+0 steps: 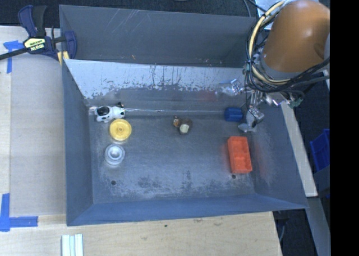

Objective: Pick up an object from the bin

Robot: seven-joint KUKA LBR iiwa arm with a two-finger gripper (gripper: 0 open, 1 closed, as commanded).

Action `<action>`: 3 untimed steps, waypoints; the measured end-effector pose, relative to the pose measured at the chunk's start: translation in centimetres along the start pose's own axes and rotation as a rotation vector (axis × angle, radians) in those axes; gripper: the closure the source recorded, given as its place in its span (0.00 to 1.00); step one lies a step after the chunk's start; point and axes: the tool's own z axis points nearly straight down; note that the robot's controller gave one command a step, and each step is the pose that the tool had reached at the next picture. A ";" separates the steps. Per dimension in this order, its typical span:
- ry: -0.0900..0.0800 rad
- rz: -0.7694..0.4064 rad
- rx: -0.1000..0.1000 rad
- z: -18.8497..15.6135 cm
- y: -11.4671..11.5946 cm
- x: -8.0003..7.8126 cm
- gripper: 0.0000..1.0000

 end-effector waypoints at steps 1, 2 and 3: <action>-0.007 -0.803 0.002 11.5 0.1 4.7 0.00; -0.002 -0.800 0.005 11.4 -0.3 4.9 1.00; -0.016 -0.955 0.031 11.3 7.0 8.6 1.00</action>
Offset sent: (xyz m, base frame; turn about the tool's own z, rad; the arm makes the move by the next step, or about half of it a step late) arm -0.0398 -0.0278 -0.1186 -0.8024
